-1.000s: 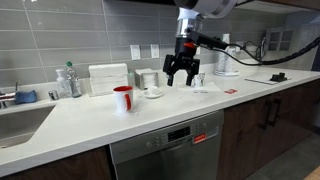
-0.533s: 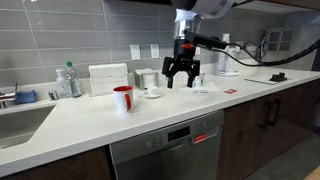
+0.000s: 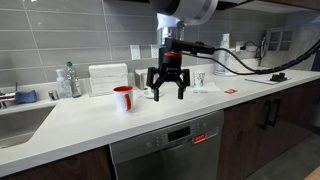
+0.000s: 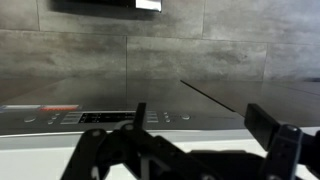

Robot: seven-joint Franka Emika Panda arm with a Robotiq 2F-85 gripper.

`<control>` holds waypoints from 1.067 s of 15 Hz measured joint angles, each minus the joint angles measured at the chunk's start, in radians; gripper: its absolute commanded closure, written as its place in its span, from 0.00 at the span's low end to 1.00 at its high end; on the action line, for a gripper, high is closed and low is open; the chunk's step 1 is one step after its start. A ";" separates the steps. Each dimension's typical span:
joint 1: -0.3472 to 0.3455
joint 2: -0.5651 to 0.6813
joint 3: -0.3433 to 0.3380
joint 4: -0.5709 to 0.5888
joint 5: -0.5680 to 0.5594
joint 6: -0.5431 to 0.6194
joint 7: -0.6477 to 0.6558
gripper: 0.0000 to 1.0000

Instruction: Press the big button on the left side of the dishwasher

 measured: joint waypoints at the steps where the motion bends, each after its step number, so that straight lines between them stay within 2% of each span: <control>1: 0.005 0.016 0.007 0.005 0.004 0.000 0.012 0.32; 6: 0.025 0.110 0.037 0.028 0.029 0.014 0.058 0.74; 9: 0.041 0.158 0.057 0.032 0.018 0.043 0.156 0.95; 10: 0.047 0.171 0.065 0.032 0.008 0.055 0.195 1.00; 13: 0.072 0.208 0.082 0.031 -0.050 0.094 0.315 1.00; 16: 0.096 0.245 0.085 0.031 -0.188 0.104 0.479 1.00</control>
